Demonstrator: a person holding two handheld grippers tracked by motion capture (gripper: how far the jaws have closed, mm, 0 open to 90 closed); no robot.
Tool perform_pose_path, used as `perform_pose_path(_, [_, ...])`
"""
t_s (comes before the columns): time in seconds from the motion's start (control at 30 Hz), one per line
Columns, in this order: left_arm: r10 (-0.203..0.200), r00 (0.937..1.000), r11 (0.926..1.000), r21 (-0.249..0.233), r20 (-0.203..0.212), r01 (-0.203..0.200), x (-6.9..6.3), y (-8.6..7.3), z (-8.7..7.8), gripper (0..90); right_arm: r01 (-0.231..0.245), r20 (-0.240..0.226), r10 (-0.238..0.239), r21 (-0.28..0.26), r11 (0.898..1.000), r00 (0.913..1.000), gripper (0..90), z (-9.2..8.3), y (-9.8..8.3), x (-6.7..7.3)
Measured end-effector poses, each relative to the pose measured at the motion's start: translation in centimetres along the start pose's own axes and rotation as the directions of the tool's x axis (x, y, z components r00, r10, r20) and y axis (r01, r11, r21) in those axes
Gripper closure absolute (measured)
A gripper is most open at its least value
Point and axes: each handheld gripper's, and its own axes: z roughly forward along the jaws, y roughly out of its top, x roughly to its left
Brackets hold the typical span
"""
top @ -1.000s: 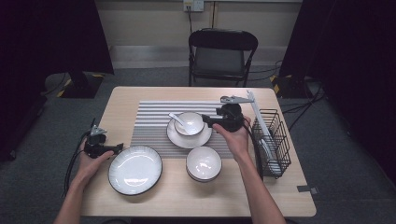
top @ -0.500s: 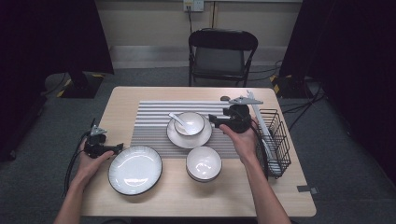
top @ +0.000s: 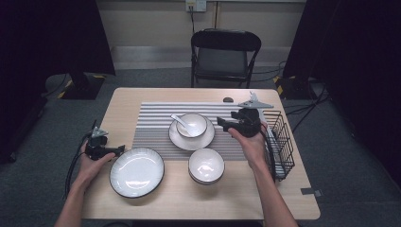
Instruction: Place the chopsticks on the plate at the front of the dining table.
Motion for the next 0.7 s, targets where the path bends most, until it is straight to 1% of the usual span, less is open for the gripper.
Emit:
perform_pose_path(0.2, [0.0,1.0,1.0,-0.001,0.0,0.0,0.0,0.0,0.0,11.2,-0.015,0.034,0.015,0.009,1.0,0.9993,33.2,-1.0,0.0,-0.9])
perform_pose_path(0.37, [-0.001,1.0,1.0,0.0,0.001,0.001,0.0,0.0,0.0,11.1,-0.022,0.051,0.021,0.024,0.999,0.9985,31.4,-1.6,-0.2,-1.7])
perform_pose_path(0.53, [-0.001,1.0,1.0,0.0,0.0,0.001,0.0,0.0,0.0,11.1,-0.013,0.076,0.012,0.017,1.0,0.9971,31.0,-2.2,0.2,-2.2])
perform_pose_path(0.7, [-0.001,1.0,1.0,-0.001,0.001,0.001,0.0,0.0,0.0,11.2,-0.017,0.103,0.016,0.008,1.0,0.9946,31.3,-2.5,0.6,-3.2])
